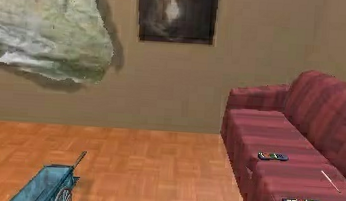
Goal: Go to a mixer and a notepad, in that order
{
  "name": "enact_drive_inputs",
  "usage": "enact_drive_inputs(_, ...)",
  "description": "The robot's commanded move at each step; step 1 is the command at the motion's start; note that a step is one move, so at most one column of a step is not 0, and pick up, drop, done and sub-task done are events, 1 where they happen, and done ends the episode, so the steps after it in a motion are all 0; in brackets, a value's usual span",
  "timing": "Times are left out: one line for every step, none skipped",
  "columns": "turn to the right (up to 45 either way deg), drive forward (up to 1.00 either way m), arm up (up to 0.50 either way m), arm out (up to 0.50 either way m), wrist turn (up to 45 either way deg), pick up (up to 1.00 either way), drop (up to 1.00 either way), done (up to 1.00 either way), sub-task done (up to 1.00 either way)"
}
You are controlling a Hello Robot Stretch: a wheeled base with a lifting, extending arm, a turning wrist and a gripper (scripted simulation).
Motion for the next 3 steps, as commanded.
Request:
enact_drive_inputs(-45.0, 0.0, 0.0, 0.0, 0.0, 0.0, 0.0, 0.0, 0.0)
enact_drive_inputs(-45.0, 0.0, 0.0, 0.0, 0.0, 0.0, 0.0, 0.0, 0.0)
enact_drive_inputs(-24.0, 0.0, 0.0, 0.0, 0.0, 0.0, 0.0, 0.0, 0.0)
